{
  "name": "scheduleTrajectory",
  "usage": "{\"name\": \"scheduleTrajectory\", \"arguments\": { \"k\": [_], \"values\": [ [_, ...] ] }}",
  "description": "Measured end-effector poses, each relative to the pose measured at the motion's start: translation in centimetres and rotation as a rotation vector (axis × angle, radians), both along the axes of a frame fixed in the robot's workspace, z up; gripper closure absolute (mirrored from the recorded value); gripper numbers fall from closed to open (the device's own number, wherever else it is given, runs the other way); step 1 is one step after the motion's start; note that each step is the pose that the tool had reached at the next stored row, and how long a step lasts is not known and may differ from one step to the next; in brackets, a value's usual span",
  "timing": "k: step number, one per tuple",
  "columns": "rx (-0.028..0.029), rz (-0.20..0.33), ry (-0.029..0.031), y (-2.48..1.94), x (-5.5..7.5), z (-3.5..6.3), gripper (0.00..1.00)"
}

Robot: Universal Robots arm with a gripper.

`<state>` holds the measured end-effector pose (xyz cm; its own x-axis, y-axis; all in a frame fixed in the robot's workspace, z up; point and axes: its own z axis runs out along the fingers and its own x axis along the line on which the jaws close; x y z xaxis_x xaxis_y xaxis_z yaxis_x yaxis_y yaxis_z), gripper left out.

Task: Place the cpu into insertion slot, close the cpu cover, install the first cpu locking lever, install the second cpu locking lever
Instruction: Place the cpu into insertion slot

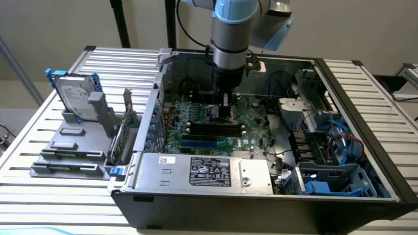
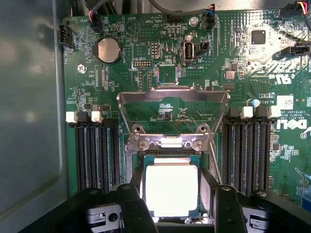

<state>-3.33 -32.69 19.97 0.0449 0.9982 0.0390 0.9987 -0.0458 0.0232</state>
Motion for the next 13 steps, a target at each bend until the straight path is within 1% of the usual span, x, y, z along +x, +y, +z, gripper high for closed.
{"name": "scheduleTrajectory", "arguments": {
  "k": [4,13],
  "values": [
    [-0.001,0.0,0.0001,0.04,0.0,-0.03,0.45],
    [-0.0056,0.0,0.0,0.07,0.0,-0.13,0.45]
  ]
}}
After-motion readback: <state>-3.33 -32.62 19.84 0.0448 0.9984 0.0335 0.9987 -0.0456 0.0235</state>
